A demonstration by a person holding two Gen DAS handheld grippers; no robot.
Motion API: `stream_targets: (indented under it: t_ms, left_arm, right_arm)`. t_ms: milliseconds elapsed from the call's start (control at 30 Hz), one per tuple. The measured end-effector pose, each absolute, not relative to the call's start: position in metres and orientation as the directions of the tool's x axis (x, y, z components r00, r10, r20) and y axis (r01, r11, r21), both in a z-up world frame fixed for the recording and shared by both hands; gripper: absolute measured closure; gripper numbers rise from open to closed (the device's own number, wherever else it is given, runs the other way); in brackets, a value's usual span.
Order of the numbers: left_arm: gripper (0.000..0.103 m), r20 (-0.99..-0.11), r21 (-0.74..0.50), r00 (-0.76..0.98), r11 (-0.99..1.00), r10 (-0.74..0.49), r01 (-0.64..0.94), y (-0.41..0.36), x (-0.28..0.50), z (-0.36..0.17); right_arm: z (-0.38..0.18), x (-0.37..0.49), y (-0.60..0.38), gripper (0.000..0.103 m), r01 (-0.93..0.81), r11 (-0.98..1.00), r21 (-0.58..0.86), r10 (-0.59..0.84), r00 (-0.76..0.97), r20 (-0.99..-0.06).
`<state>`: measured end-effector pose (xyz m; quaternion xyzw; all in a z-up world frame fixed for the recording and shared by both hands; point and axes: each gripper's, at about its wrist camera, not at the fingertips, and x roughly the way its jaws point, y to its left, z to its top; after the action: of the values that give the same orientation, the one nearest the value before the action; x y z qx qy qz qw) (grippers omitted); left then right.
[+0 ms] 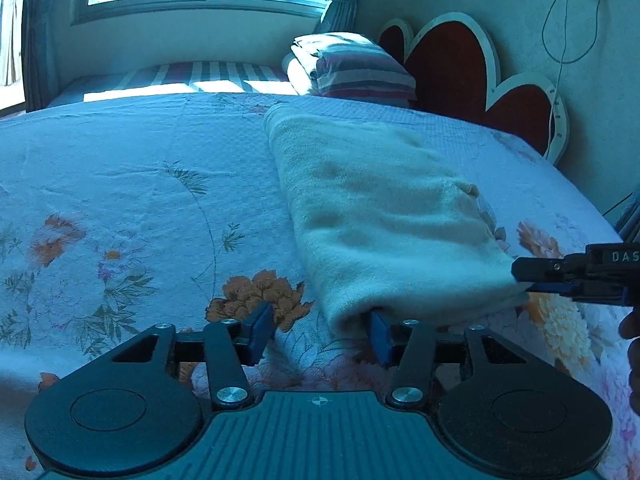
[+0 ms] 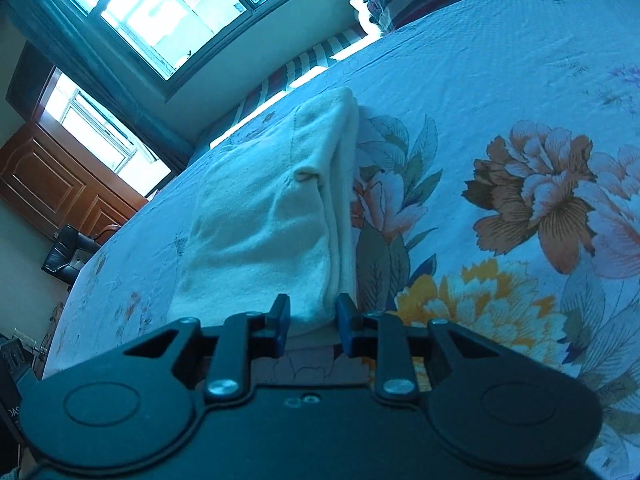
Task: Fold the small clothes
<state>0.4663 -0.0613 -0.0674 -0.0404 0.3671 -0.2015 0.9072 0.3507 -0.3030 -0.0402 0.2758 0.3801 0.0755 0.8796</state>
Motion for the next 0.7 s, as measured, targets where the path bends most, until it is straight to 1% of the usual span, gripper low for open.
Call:
stream_targets:
  t_ms: [67, 100, 133, 167, 200, 267, 333, 367, 400, 433, 533, 567, 600, 633, 700]
  left_arm:
    - [0.071, -0.672, -0.205, 0.639, 0.923, -0.374, 0.325, -0.068, 0.468, -0.07]
    - [0.075, -0.675, -0.227, 0.631, 0.921, -0.382, 0.316, -0.068, 0.469, -0.073]
    - [0.084, -0.669, -0.249, 0.63, 0.918, -0.394, 0.31, -0.067, 0.468, -0.075]
    - [0.091, -0.664, -0.27, 0.624, 0.911, -0.411, 0.313, -0.067, 0.467, -0.075]
    - [0.093, -0.651, -0.279, 0.634, 0.908, -0.419, 0.314, -0.067, 0.464, -0.073]
    - [0.095, -0.623, -0.297, 0.65, 0.9, -0.435, 0.318, -0.065, 0.457, -0.066]
    - [0.096, -0.64, -0.294, 0.637, 0.903, -0.43, 0.314, -0.065, 0.453, -0.069]
    - [0.096, -0.658, -0.297, 0.623, 0.906, -0.423, 0.301, -0.064, 0.454, -0.076]
    - [0.096, -0.667, -0.309, 0.613, 0.906, -0.423, 0.289, -0.062, 0.454, -0.081]
    - [0.097, -0.661, -0.327, 0.614, 0.902, -0.432, 0.282, -0.059, 0.452, -0.083]
    - [0.098, -0.652, -0.33, 0.623, 0.902, -0.432, 0.28, -0.051, 0.446, -0.078]
    - [0.098, -0.645, -0.33, 0.635, 0.905, -0.425, 0.27, -0.047, 0.443, -0.073]
    - [0.098, -0.634, -0.329, 0.649, 0.906, -0.42, 0.264, -0.044, 0.441, -0.068]
    - [0.097, -0.615, -0.328, 0.672, 0.909, -0.412, 0.257, -0.041, 0.44, -0.062]
    - [0.097, -0.6, -0.339, 0.682, 0.905, -0.418, 0.256, -0.042, 0.446, -0.055]
  right_arm:
    - [-0.038, 0.35, -0.301, 0.076, 0.061, 0.832, 0.551, 0.348, 0.717, -0.604]
    - [-0.038, 0.351, -0.299, 0.076, 0.058, 0.832, 0.551, 0.35, 0.716, -0.604]
    - [-0.041, 0.354, -0.297, 0.077, 0.063, 0.839, 0.54, 0.347, 0.703, -0.621]
    - [-0.044, 0.357, -0.296, 0.084, 0.076, 0.847, 0.526, 0.337, 0.689, -0.642]
    - [-0.046, 0.358, -0.295, 0.094, 0.089, 0.851, 0.518, 0.327, 0.682, -0.654]
    - [-0.04, 0.354, -0.295, 0.095, 0.079, 0.85, 0.52, 0.327, 0.696, -0.639]
    - [-0.031, 0.347, -0.294, 0.095, 0.044, 0.861, 0.507, 0.326, 0.717, -0.616]
    - [-0.031, 0.346, -0.292, 0.095, 0.047, 0.871, 0.489, 0.314, 0.711, -0.629]
    - [-0.037, 0.347, -0.29, 0.096, 0.067, 0.891, 0.449, 0.285, 0.688, -0.668]
    - [-0.044, 0.348, -0.289, 0.096, 0.072, 0.9, 0.429, 0.274, 0.673, -0.687]
    - [-0.042, 0.345, -0.292, 0.095, 0.084, 0.888, 0.453, 0.276, 0.69, -0.669]
    - [-0.04, 0.344, -0.292, 0.093, 0.084, 0.892, 0.443, 0.267, 0.694, -0.669]
    - [-0.037, 0.342, -0.291, 0.088, 0.082, 0.898, 0.432, 0.257, 0.698, -0.668]
    - [-0.032, 0.338, -0.291, 0.086, 0.075, 0.906, 0.415, 0.242, 0.713, -0.658]
    - [-0.018, 0.33, -0.291, 0.084, 0.06, 0.923, 0.38, 0.207, 0.756, -0.621]
